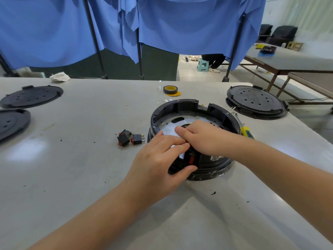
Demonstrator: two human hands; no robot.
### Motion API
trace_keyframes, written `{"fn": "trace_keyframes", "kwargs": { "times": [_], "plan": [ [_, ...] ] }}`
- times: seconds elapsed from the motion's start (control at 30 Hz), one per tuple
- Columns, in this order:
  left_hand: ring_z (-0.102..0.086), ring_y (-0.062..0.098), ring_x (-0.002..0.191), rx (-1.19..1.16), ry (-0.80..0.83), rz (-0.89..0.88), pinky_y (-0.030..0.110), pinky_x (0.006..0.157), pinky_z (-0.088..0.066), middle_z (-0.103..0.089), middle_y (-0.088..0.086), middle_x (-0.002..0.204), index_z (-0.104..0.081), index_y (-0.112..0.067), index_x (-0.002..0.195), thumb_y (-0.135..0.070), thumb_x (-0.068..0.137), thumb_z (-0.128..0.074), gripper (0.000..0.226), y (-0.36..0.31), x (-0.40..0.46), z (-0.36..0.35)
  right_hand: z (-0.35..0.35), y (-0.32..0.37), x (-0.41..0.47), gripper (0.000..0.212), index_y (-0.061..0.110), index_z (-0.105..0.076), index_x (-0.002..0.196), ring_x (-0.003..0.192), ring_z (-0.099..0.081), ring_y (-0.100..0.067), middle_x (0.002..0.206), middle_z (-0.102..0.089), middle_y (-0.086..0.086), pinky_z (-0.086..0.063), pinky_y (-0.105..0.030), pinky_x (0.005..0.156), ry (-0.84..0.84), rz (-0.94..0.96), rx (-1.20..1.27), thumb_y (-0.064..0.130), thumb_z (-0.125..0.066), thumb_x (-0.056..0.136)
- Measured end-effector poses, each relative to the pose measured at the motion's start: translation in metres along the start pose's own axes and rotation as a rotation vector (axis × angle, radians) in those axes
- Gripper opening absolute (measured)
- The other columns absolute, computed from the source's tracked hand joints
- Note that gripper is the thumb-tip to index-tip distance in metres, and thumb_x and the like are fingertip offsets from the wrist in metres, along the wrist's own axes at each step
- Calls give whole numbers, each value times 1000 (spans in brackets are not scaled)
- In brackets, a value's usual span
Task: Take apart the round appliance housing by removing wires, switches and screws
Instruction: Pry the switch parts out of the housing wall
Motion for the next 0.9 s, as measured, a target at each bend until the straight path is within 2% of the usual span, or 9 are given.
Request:
{"fn": "trace_keyframes", "kwargs": {
  "times": [0.2, 0.33, 0.47, 0.6, 0.67, 0.73, 0.8, 0.9],
  "plan": [
    [-64, 17, 102, -2, 1, 3, 44, 105, -42, -69, 1, 107, -71, -6, 107, -37, 79, -73, 41, 0, 0, 0, -4, -4, 4, 54, 18, -44, 55, 41, -33, -4, 49, -36, 7, -27, -21, 48, 50, -12, 13, 49, -36, 98],
    [-64, 17, 102, 0, 6, 13, 44, 105, -42, -69, 1, 106, -71, -7, 106, -39, 79, -72, 42, 0, 1, 0, -5, -5, 6, 53, 16, -46, 56, 32, -32, -3, 35, -34, 12, -27, -12, 36, 63, -4, 49, 47, -38, 99],
    [-64, 17, 102, -1, 8, 28, 44, 105, -42, -69, 1, 106, -71, -7, 107, -41, 79, -72, 43, 0, 1, 0, -2, -8, 7, 55, 18, -37, 52, 30, -29, -5, 30, -29, 12, -24, -15, 36, 26, -8, 40, 47, -38, 99],
    [-63, 17, 100, -5, -52, 25, 45, 103, -43, -68, 3, 105, -72, -6, 103, -39, 80, -72, 40, -2, 1, 5, -1, -8, 5, 56, 19, -38, 51, 29, -31, -4, 29, -31, 11, -23, -21, 44, 15, -15, 29, 47, -36, 99],
    [-59, 19, 95, -1, -98, 11, 40, 95, -45, -64, 4, 100, -68, -6, 94, -38, 79, -73, 36, -4, 1, 9, -1, -7, 4, 55, 19, -44, 53, 29, -37, -1, 29, -38, 13, -24, -20, 45, 8, -13, 16, 48, -35, 99],
    [-52, 20, 83, 62, -139, 12, 30, 82, -41, -58, 2, 87, -62, -9, 81, -42, 77, -72, 35, -6, 1, 13, 1, -6, 3, 52, 20, -53, 59, 34, -44, 4, 33, -46, 21, -27, -21, 48, -20, -3, 10, 47, -35, 99],
    [-48, 21, 72, 152, -131, 33, 31, 73, -36, -54, -1, 74, -58, -13, 69, -48, 76, -70, 37, -6, 1, 11, 4, -5, 2, 51, 21, -57, 61, 43, -48, 2, 38, -51, 20, -31, -22, 51, -67, 11, 29, 47, -36, 99],
    [-46, 21, 65, 206, -92, 35, 35, 65, -36, -51, -2, 65, -56, -14, 61, -43, 77, -68, 35, -7, 1, 3, 8, -2, -1, 51, 22, -60, 63, 56, -52, -7, 55, -58, 8, -39, -27, 56, -113, 43, 34, 48, -36, 99]
  ]
}}
Point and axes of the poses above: each hand's wrist, its own x-axis towards the middle knuckle, its own z-axis out of the back of the hand, y = z × x, the point moved 10 cm from there along x, towards the middle knuckle
